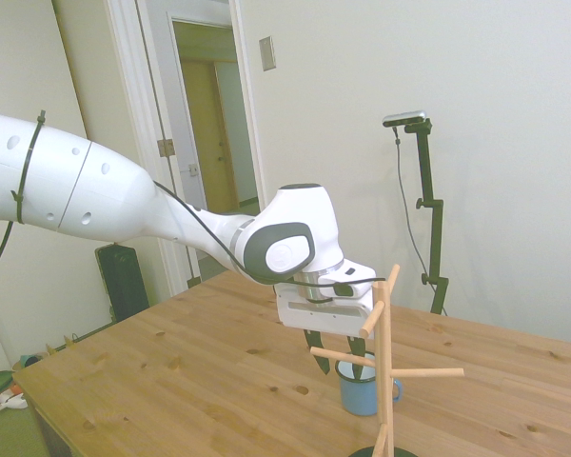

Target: Hang the mug

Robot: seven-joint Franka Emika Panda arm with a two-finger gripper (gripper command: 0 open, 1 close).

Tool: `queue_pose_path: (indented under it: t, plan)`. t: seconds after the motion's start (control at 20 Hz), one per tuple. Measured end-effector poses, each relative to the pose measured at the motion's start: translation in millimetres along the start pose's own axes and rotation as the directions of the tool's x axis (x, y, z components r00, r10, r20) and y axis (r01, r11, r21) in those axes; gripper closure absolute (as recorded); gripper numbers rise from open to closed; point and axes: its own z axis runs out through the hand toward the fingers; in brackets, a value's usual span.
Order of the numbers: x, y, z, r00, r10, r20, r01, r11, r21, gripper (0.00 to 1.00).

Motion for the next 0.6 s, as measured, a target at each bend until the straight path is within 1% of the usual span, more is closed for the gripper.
queue_pose_path:
  t: [0.35,0.6]
  plan:
    - [2.6,5.7,5.7,1.000,0.023,0.009,-0.023,1.000,0.012,1.00]
    - [3.2,4.0,9.0,1.000,0.022,0.010,-0.022,1.000,0.011,1.00]
